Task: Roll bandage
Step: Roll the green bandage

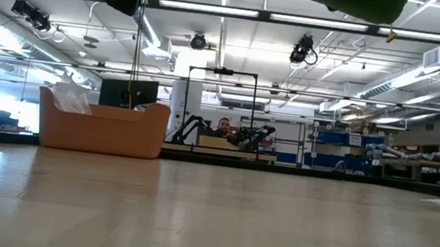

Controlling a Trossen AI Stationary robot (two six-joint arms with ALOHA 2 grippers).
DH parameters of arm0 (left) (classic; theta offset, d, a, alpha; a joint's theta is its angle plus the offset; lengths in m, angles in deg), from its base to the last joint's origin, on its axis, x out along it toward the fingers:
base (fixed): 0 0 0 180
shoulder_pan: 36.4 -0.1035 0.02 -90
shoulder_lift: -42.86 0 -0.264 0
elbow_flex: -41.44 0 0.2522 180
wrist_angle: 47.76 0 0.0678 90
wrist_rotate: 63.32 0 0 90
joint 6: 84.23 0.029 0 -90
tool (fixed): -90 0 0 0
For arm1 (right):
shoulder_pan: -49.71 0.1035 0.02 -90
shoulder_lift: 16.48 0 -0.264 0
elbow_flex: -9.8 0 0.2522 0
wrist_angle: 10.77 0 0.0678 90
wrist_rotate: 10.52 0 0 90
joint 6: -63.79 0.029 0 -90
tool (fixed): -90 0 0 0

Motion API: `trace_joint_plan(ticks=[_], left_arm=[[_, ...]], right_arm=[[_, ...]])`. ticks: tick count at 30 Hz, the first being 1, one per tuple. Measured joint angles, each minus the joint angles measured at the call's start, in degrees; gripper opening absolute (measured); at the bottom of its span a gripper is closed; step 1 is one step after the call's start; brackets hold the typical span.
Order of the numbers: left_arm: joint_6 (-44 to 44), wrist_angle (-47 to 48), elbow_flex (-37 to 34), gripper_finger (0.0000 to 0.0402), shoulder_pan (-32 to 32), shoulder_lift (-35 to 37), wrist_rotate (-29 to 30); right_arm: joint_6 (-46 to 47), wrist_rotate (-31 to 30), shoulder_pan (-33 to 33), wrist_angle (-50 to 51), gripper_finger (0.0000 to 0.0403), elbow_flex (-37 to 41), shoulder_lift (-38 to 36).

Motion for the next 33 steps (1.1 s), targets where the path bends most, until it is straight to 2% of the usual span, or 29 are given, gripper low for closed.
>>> trace_joint_plan(ticks=[4, 10, 23, 26, 30, 33], left_arm=[[3.1, 0.0, 0.0, 0.0001, 0.0, 0.0, 1.0], [5.9, -0.1, 0.0, 0.0001, 0.0, 0.0, 1.4], [7.6, -0.2, 0.0, 0.0001, -0.1, 0.0, 1.3], [7.6, -0.2, 0.1, 0.0001, -0.1, 0.0, 1.2], [7.5, -0.3, 0.1, 0.0001, -0.1, 0.0, 1.2], [7.3, -0.4, 0.1, 0.0001, -0.1, 0.0, 1.3]], right_arm=[[-1.8, -0.3, -1.0, 1.9, 0.0185, -1.9, 0.8], [-1.8, 9.5, -3.6, 2.8, 0.0187, -2.6, 1.2], [-0.4, 16.8, -6.6, 2.1, 0.0185, -2.6, 3.1], [-0.1, 16.9, -6.6, 1.9, 0.0183, -2.5, 3.2], [-0.1, 16.7, -6.7, 0.1, 0.0153, -2.5, 2.7], [-0.1, 16.5, -6.7, 0.4, 0.0103, -2.6, 2.7]])
